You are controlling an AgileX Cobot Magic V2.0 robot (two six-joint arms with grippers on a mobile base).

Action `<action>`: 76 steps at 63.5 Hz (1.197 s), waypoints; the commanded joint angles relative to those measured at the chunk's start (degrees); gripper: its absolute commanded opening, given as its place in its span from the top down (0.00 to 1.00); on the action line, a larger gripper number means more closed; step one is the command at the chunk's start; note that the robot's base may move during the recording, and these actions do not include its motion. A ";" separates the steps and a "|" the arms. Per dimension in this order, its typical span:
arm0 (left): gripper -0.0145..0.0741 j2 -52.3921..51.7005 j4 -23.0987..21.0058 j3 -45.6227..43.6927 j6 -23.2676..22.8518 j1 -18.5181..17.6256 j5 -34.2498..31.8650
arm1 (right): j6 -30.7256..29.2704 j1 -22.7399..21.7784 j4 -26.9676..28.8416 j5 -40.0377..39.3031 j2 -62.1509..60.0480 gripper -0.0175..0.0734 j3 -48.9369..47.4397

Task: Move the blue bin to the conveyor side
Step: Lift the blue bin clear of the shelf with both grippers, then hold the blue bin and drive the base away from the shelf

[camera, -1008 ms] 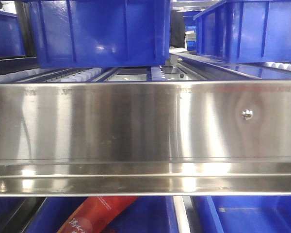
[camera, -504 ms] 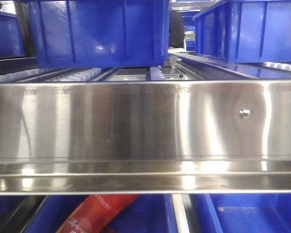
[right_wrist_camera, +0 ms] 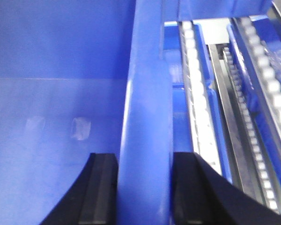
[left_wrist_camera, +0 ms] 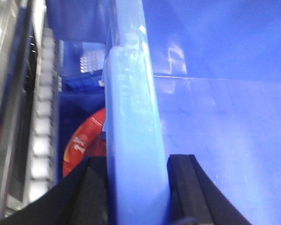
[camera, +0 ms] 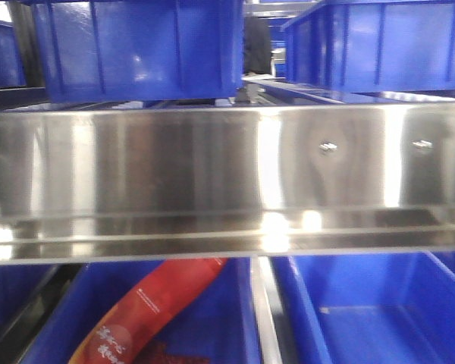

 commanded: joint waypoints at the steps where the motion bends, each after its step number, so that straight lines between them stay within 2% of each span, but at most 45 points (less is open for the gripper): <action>1: 0.86 -1.28 2.17 -0.85 0.91 0.13 -5.25 | -0.97 -0.32 -4.34 -5.35 -1.37 0.90 -0.82; 76: 0.86 -1.43 2.17 -0.85 0.91 0.13 -5.24 | -0.97 -0.32 -4.34 -5.35 -1.37 0.90 -0.82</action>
